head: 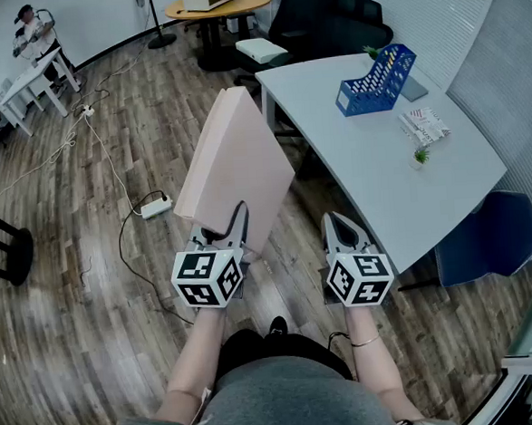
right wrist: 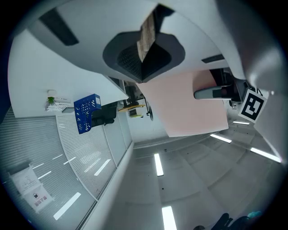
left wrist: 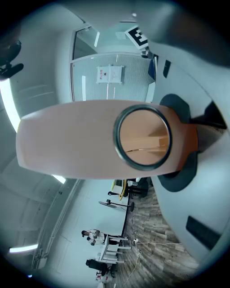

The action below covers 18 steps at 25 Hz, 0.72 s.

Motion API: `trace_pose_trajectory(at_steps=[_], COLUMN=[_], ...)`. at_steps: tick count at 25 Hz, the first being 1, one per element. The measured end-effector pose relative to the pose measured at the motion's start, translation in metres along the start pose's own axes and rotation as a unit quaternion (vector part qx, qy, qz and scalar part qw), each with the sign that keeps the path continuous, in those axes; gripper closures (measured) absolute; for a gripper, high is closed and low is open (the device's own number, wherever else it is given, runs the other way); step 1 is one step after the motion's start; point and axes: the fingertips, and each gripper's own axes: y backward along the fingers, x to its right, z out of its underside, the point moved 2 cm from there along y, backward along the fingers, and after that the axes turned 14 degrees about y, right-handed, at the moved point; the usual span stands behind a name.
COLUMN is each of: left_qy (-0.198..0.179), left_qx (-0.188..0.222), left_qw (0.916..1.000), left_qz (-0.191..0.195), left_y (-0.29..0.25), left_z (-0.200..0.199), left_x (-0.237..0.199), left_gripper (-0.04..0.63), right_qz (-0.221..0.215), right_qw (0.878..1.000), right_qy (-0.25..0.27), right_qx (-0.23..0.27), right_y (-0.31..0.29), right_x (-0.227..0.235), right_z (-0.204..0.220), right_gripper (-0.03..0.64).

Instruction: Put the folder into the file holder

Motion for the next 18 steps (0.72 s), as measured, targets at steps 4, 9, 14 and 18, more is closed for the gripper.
trace_pose_trajectory(at_steps=[4, 9, 14, 18], left_qy=[-0.001, -0.003, 0.004, 0.006], left_qx=[0.006, 0.009, 0.012, 0.009], left_qw=[1.0000, 0.9999, 0.9999, 0.9999], left_qz=[0.004, 0.005, 0.007, 0.008], left_y=[-0.004, -0.008, -0.014, -0.021], left_z=[-0.001, -0.004, -0.002, -0.001], left_x=[0.006, 0.011, 0.012, 0.011], left_gripper=[0.469, 0.469, 0.468, 0.468], right_qz=[-0.005, -0.015, -0.009, -0.002], right_qw=[1.000, 1.000, 1.000, 1.000], right_qy=[0.001, -0.008, -0.015, -0.023], right_qx=[0.003, 0.002, 0.000, -0.005], right_y=[0.000, 0.002, 0.003, 0.002], right_x=[0.004, 0.008, 0.018, 0.025], right_z=[0.000, 0.001, 0.007, 0.011], right_gripper=[0.615, 0.614, 0.612, 0.611])
